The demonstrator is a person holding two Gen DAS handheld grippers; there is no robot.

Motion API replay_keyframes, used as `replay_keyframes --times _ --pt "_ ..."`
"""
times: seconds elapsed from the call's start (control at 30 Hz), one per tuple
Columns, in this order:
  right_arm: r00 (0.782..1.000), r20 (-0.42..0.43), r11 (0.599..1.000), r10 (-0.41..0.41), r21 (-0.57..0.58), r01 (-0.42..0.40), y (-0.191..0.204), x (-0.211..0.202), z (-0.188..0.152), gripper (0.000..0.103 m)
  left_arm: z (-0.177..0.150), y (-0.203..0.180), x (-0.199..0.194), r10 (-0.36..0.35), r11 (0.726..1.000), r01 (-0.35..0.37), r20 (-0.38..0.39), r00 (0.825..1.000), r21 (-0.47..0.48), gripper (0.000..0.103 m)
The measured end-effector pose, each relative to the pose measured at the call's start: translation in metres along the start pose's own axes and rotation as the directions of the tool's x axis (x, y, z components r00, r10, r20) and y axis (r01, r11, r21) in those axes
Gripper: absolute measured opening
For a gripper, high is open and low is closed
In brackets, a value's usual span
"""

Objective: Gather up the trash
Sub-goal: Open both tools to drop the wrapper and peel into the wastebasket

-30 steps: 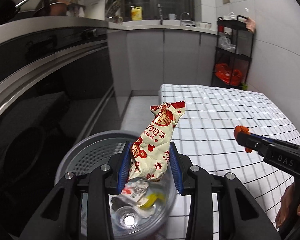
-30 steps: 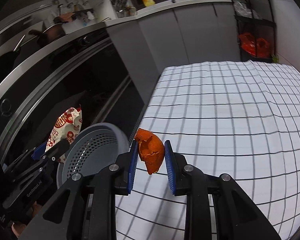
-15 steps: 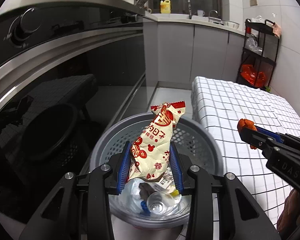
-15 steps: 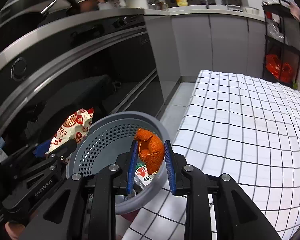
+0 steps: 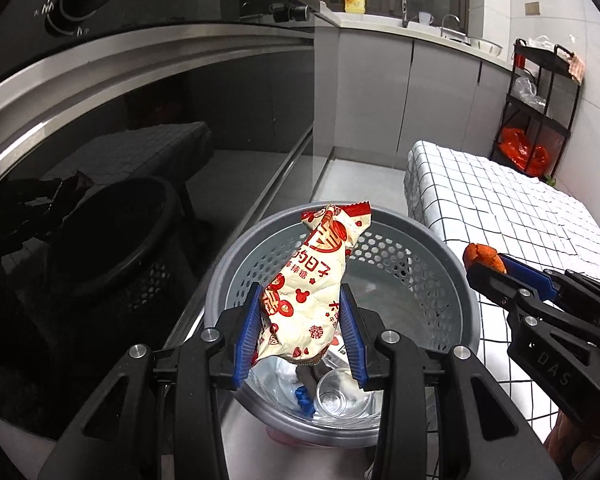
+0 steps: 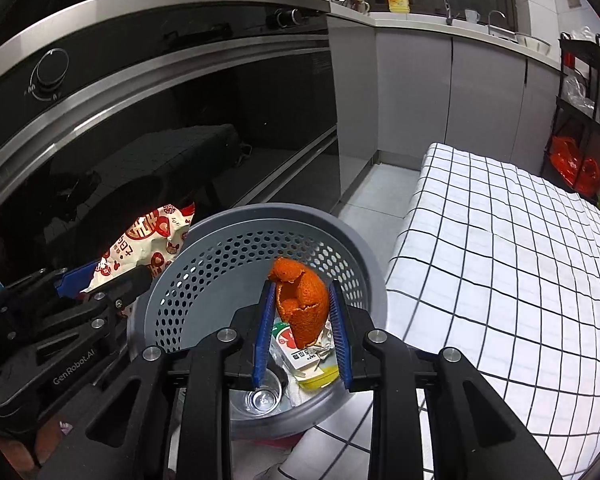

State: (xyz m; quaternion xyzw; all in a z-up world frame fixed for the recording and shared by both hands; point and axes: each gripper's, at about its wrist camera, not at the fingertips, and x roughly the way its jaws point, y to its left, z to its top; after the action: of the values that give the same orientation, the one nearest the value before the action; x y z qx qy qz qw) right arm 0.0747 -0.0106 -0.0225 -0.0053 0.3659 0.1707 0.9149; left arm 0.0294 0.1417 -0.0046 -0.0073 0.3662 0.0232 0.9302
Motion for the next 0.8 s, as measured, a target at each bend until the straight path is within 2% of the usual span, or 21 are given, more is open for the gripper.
replay_keyframes --times 0.43,0.47,0.5,0.57,0.8 --pt "0.999 -0.029 1.0 0.022 -0.001 -0.022 0.008 0.017 -0.005 0.028 -0.003 0.006 0.002 0.03 1.0 -0.03 -0.013 0.999 0.003 0.048" --pt "0.999 -0.026 1.0 0.023 0.001 -0.023 0.007 0.017 -0.005 0.033 -0.004 0.007 0.002 0.03 1.0 -0.03 -0.013 0.999 0.001 0.051" --pt "1.0 -0.017 1.0 0.022 0.002 -0.022 0.006 0.015 -0.005 0.047 -0.004 0.008 0.001 0.033 0.999 -0.033 -0.009 0.999 -0.003 0.055" --pt "1.0 0.003 1.0 0.022 0.002 -0.022 0.005 0.012 -0.005 0.058 -0.004 0.009 -0.001 0.035 0.999 -0.035 -0.002 0.999 -0.006 0.059" --pt "1.0 0.003 1.0 0.016 0.002 -0.016 0.004 0.012 -0.006 0.058 -0.003 0.011 -0.005 0.046 0.999 -0.046 0.012 0.999 -0.007 0.063"
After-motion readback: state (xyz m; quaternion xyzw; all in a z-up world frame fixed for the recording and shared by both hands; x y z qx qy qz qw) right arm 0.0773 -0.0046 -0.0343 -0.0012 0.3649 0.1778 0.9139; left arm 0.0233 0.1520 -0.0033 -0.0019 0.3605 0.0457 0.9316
